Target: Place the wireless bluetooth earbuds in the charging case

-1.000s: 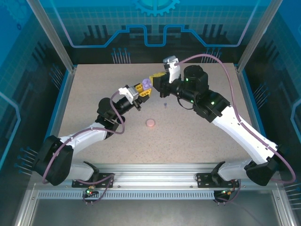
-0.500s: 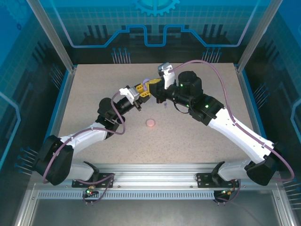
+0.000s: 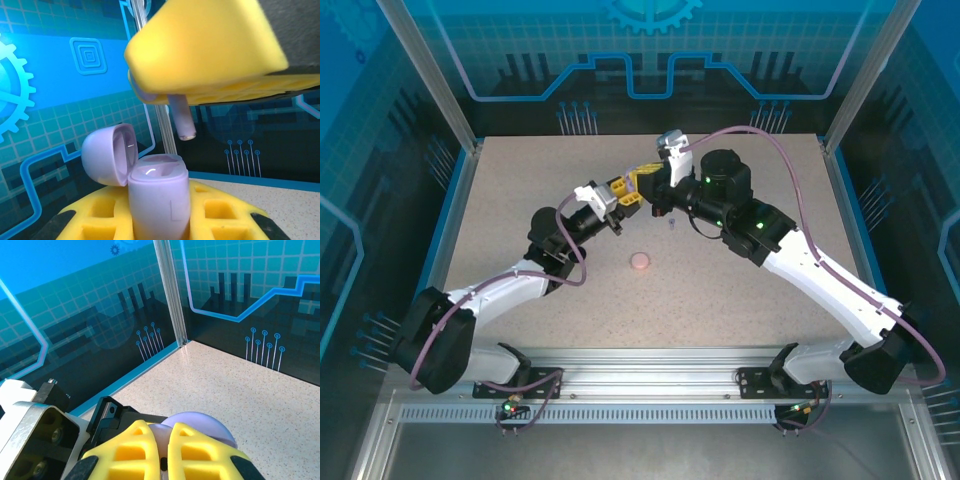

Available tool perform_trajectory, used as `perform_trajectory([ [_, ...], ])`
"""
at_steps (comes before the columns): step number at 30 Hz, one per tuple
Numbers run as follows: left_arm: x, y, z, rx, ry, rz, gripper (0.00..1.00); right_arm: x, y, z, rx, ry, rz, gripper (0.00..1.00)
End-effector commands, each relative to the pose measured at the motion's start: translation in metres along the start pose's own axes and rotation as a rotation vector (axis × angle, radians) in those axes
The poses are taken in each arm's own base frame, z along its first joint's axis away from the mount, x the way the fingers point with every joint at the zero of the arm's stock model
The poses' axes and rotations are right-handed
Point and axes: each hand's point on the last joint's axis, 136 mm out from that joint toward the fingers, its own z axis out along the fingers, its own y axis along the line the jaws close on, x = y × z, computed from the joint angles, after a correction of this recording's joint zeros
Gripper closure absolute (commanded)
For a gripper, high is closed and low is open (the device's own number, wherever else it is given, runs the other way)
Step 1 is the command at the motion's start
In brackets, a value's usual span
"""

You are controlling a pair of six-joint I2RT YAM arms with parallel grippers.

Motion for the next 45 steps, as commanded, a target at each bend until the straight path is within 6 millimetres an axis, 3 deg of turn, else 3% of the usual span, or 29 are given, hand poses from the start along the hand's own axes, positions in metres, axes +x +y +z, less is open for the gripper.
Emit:
perform_trajectory([
  [1, -0.035, 0.0, 0.002, -0.003, -0.082, 0.033, 1.0, -0.003, -0.009, 0.003, 0.019, -0.026, 0.009, 0.94],
  [19, -0.046, 0.001, 0.006, -0.01, -0.096, 0.04, 1.0, 0.02, -0.018, 0.0, 0.036, 0.02, 0.005, 0.97],
  [25, -0.049, 0.002, 0.005, -0.016, -0.101, 0.041, 1.0, 0.035, -0.005, -0.002, -0.053, 0.074, -0.054, 0.95],
  [28, -0.046, 0.002, 0.005, -0.015, -0.094, 0.035, 1.0, 0.035, -0.003, -0.001, -0.061, 0.085, -0.046, 0.88],
  [32, -0.039, 0.003, 0.003, -0.026, -0.082, 0.026, 1.0, 0.006, -0.007, -0.006, -0.034, 0.027, -0.01, 0.53],
  [34, -0.035, 0.003, 0.002, -0.036, -0.076, 0.022, 1.0, -0.013, -0.01, -0.013, -0.023, -0.008, 0.002, 0.43],
  [37, -0.03, 0.006, 0.0, -0.055, -0.073, 0.018, 1.0, -0.035, -0.017, -0.029, -0.026, -0.052, 0.039, 0.4],
  [41, -0.025, 0.007, -0.004, -0.077, -0.068, 0.011, 1.0, -0.048, -0.034, -0.049, 0.038, -0.091, 0.079, 0.34],
  [45, -0.022, 0.009, -0.008, -0.098, -0.066, -0.005, 1.0, -0.026, -0.073, -0.047, 0.177, -0.029, 0.158, 0.33],
])
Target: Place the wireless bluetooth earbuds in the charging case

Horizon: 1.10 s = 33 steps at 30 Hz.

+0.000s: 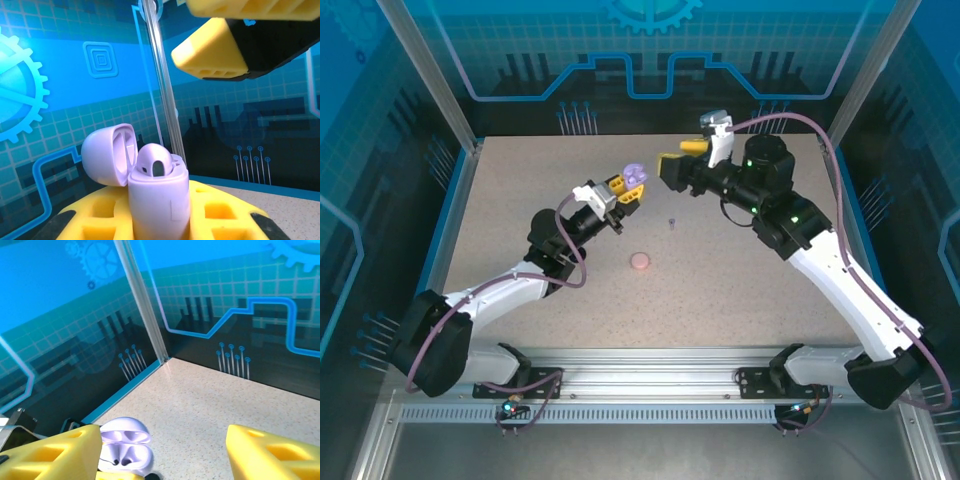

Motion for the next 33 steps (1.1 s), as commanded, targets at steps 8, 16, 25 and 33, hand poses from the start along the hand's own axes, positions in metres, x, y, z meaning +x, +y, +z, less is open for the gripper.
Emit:
perform_trajectory([
  [8, -0.014, 0.01, -0.015, -0.088, -0.05, -0.025, 1.0, 0.114, -0.11, 0.044, 0.409, 0.364, 0.245, 0.35],
  [16, -0.008, 0.01, -0.023, -0.104, -0.037, -0.024, 1.0, 0.222, -0.165, 0.088, 0.66, 0.712, 0.339, 0.42],
  [25, -0.012, 0.013, -0.027, -0.127, -0.045, -0.016, 1.0, 0.291, -0.184, 0.12, 0.743, 0.942, 0.257, 0.53],
  [33, -0.013, 0.013, -0.024, -0.124, -0.056, -0.019, 1.0, 0.322, -0.197, 0.123, 0.803, 0.99, 0.273, 0.6],
])
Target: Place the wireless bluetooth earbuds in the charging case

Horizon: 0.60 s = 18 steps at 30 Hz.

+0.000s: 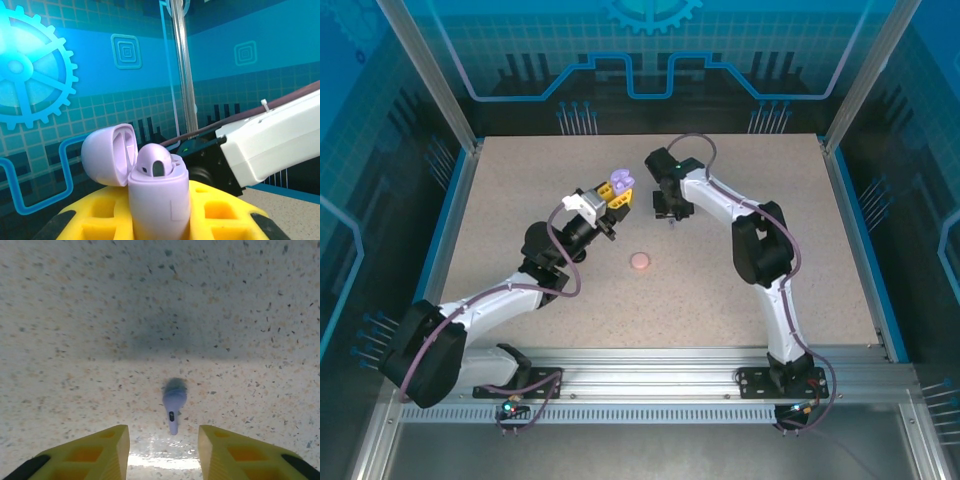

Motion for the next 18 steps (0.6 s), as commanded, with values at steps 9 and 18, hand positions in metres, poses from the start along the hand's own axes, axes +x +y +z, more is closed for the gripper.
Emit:
perform_trajectory([
  [9, -0.019, 0.004, 0.0, -0.02, -0.068, 0.008, 1.0, 0.005, 0.004, 0.028, 0.04, 0.05, 0.032, 0.61],
  [18, -0.019, 0.003, 0.0, -0.016, -0.066, 0.014, 1.0, 0.005, -0.001, 0.04, 0.066, 0.064, 0.044, 0.64],
])
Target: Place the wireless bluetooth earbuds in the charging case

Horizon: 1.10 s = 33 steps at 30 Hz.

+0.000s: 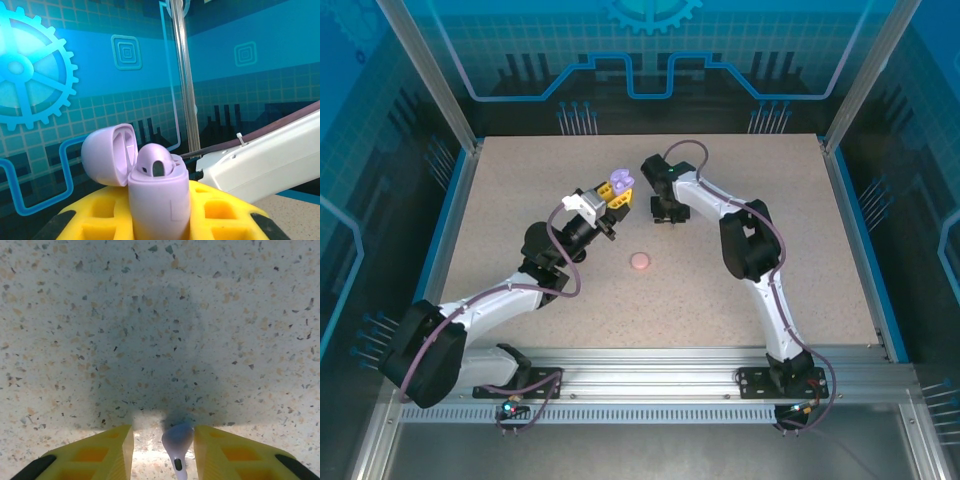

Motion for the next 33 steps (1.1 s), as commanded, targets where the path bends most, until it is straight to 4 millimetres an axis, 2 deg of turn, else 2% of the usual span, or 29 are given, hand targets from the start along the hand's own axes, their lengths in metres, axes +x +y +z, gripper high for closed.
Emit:
perform_trajectory([
  [1, -0.019, 0.003, 0.0, -0.017, -0.063, 0.013, 1.0, 0.001, -0.003, 0.005, 0.026, 0.014, 0.02, 0.64],
  [11, -0.019, 0.003, 0.0, -0.015, -0.065, 0.01, 1.0, 0.004, -0.005, 0.013, 0.036, 0.025, 0.008, 0.67],
  [22, -0.022, 0.003, -0.001, -0.015, -0.065, 0.022, 1.0, 0.007, -0.011, 0.022, 0.073, 0.037, -0.155, 0.68],
  [29, -0.021, 0.002, 0.0, -0.011, -0.061, 0.014, 1.0, 0.014, -0.012, 0.024, 0.058, 0.057, -0.167, 0.75],
  [31, -0.022, 0.002, 0.0, -0.01, -0.065, 0.014, 1.0, 0.016, -0.013, 0.023, 0.053, 0.059, -0.161, 0.75],
  [33, -0.022, 0.002, 0.0, -0.01, -0.063, 0.013, 1.0, 0.017, -0.012, 0.022, 0.038, 0.056, -0.157, 0.67],
])
